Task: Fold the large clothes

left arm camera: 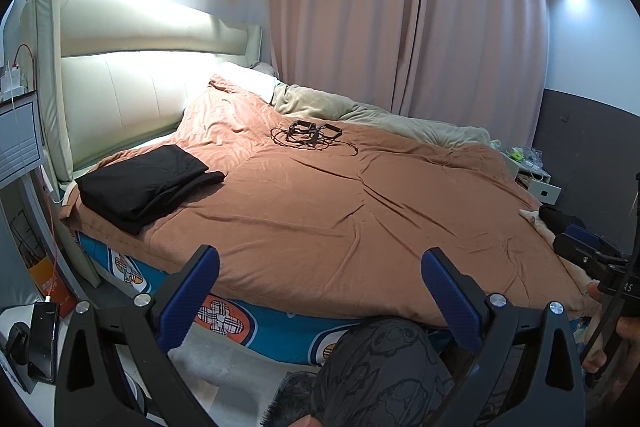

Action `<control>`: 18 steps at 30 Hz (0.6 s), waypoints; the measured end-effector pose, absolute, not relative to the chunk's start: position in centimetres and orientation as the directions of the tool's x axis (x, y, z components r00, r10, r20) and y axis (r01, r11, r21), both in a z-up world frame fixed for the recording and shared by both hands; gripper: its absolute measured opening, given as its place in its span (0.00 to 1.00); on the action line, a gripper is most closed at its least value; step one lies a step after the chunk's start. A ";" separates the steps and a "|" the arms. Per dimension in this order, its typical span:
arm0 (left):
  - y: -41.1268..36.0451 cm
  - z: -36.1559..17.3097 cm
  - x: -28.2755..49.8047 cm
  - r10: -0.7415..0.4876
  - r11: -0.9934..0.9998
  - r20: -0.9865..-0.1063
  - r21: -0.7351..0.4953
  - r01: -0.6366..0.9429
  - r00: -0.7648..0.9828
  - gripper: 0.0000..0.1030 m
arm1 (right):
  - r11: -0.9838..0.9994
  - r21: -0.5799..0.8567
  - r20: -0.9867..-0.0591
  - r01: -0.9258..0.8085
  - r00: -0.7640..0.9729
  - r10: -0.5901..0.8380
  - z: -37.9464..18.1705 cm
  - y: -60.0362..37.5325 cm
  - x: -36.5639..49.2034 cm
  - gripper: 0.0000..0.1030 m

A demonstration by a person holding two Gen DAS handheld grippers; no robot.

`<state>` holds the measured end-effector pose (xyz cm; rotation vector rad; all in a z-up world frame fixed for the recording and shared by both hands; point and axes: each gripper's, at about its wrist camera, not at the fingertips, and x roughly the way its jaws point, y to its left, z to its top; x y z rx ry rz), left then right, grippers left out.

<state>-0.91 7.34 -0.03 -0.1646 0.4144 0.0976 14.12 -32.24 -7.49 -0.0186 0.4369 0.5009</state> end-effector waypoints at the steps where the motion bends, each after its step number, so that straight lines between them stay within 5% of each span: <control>1: 7.4 0.0 -0.9 0.060 0.982 -0.408 -0.140 -0.127 0.911 1.00 | 0.879 0.091 -0.412 -0.469 0.786 0.462 -7.6 -32.2 14.1 1.00; 18: 7.0 -0.4 -1.8 0.046 0.982 -0.401 -0.151 -0.116 0.915 1.00 | 0.885 0.111 -0.410 -0.453 0.790 0.456 -7.8 -33.5 13.8 1.00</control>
